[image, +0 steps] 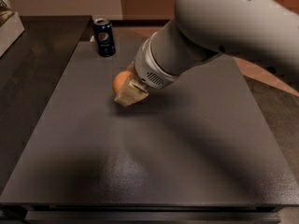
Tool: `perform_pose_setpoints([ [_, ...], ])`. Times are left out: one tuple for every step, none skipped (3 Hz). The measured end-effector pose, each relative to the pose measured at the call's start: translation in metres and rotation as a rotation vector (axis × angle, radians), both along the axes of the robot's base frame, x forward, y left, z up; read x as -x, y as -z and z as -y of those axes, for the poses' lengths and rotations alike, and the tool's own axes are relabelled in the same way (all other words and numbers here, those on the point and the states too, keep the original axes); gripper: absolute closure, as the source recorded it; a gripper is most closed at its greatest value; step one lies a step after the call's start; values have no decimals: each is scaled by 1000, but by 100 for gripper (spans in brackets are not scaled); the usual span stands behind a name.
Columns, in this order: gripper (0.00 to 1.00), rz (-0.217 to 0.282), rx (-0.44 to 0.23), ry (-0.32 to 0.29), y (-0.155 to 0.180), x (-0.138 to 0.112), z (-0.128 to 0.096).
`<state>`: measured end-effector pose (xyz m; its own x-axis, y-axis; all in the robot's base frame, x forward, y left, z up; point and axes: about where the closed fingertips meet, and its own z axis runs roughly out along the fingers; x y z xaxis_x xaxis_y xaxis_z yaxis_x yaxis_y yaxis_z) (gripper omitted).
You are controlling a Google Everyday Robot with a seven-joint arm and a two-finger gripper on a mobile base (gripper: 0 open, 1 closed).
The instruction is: Move orange near pepsi can
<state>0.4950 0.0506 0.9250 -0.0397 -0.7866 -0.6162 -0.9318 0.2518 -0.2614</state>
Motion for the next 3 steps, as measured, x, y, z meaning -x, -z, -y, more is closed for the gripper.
perform_pose_setpoints([
  [100, 0, 0, -1, 0, 0, 0],
  [100, 5, 4, 59, 1, -7, 0],
  [100, 17, 4, 182, 4, -29, 5],
])
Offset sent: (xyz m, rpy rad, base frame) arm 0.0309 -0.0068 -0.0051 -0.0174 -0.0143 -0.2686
